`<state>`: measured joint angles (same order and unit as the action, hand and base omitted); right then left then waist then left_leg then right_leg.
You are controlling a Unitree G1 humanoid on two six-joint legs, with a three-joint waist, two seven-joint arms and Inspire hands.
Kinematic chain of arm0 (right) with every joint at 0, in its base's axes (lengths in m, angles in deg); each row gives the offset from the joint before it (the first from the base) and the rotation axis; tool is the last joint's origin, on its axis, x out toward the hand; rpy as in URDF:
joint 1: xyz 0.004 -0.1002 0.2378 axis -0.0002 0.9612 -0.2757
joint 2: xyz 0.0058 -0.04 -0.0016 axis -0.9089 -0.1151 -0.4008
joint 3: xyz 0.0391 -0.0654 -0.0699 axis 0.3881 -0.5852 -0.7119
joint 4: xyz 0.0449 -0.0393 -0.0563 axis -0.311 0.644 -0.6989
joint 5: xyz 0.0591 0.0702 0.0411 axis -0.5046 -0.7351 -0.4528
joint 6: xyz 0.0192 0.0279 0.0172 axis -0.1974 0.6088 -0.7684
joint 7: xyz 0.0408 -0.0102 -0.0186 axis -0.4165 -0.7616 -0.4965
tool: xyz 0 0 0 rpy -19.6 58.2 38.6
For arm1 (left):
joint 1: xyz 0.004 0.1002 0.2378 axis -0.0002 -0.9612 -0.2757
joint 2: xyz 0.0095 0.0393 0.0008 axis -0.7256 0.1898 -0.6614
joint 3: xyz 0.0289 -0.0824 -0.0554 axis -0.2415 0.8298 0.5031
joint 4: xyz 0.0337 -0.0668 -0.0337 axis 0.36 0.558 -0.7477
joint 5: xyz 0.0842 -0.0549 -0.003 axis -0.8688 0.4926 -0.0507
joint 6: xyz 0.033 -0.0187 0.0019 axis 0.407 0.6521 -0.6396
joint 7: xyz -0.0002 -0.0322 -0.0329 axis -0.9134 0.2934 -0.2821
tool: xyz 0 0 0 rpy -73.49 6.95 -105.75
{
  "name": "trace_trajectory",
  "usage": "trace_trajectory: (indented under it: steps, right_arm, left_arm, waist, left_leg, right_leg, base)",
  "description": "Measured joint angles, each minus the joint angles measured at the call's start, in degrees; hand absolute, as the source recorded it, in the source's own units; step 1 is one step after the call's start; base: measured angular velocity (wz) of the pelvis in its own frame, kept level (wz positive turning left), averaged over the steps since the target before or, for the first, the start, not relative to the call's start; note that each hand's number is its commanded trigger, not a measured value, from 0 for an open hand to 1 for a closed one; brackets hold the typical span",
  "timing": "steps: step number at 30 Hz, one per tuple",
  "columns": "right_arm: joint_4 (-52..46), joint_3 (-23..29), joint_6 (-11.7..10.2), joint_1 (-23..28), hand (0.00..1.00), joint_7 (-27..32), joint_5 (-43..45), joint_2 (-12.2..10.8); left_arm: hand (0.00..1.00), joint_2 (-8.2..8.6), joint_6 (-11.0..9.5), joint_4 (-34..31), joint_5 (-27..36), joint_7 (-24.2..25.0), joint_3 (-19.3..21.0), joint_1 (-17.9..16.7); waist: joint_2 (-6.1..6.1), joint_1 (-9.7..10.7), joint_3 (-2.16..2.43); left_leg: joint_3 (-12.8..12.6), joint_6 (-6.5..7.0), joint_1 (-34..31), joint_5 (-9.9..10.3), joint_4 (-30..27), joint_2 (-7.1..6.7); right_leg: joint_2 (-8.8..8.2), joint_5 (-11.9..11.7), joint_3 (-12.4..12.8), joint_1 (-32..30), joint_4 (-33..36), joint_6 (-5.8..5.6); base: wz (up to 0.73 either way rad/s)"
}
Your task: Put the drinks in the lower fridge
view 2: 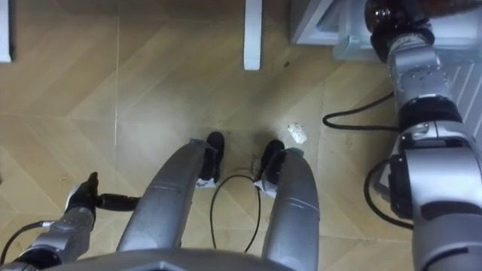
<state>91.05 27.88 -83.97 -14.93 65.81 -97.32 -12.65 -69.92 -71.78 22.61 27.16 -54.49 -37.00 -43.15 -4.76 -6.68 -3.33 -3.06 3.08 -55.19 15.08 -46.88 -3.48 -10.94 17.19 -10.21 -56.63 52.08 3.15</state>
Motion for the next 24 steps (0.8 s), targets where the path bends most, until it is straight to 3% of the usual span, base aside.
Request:
trace_trajectory:
  steps: [13,24]
  right_arm:
    - [0.26,-0.03,-0.32,-0.08,0.0,1.29,0.22,0.83]
    - [0.13,-1.9,-0.55,-0.13,0.0,0.71,1.29,1.68]
  left_arm:
    - [0.0,-0.25,-0.03,-3.0,-0.03,0.21,0.07,-2.83]
    - [0.0,-0.36,0.49,-3.97,0.08,0.03,0.02,-3.19]
  waist:
    - [0.01,0.21,0.0]
    - [0.01,-0.16,0.0]
  left_leg:
    - [-0.1,0.06,0.53,0.15,-0.54,0.17]
    - [-0.5,-0.32,0.84,0.41,-0.84,1.07]
  right_leg:
    - [0.22,0.48,0.2,0.53,0.64,-0.11]
    - [1.35,0.51,0.69,0.71,0.54,0.1]
  base:
    - [0.01]
    - [-0.02]
